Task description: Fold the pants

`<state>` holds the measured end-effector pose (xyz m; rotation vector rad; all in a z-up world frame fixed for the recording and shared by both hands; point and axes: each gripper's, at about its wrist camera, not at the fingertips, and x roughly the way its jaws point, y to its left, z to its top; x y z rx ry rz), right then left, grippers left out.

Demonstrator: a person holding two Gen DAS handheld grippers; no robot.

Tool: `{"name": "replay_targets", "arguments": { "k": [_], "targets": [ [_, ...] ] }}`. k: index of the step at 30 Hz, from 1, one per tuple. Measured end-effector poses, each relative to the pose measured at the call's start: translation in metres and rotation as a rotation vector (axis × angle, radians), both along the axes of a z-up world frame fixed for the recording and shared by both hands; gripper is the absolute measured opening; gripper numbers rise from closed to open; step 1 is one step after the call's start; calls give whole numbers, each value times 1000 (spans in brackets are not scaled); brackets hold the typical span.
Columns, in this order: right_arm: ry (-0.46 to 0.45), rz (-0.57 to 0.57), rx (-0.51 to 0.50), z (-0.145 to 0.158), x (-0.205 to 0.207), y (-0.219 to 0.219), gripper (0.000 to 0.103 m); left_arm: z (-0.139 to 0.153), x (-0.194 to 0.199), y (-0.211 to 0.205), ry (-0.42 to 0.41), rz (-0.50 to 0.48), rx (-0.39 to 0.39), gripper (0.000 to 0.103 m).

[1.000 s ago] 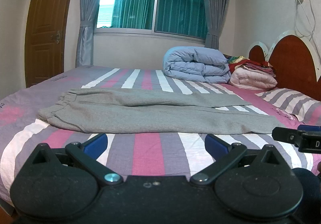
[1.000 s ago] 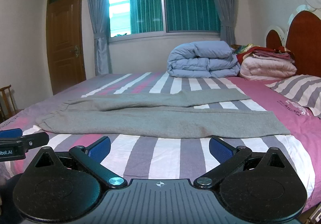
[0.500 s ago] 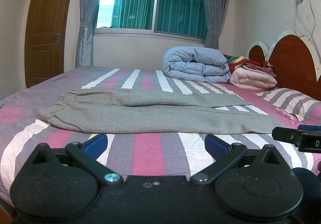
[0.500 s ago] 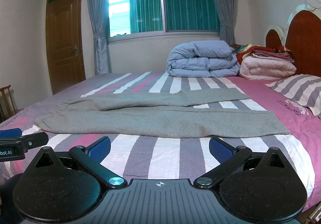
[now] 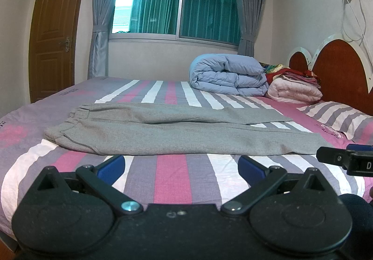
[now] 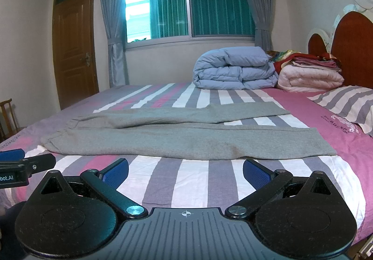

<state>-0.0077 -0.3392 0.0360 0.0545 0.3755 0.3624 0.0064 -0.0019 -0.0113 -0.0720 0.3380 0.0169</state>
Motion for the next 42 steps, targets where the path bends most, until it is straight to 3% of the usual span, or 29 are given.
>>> {"name": "replay_targets", "arguments": {
  "k": [38, 42],
  "targets": [
    [15, 1, 12, 0, 3, -3, 103, 4, 0, 8, 12, 7, -5, 97],
    [62, 24, 90, 0, 15, -21, 103, 11, 3, 16, 11, 51, 62, 97]
  ]
}}
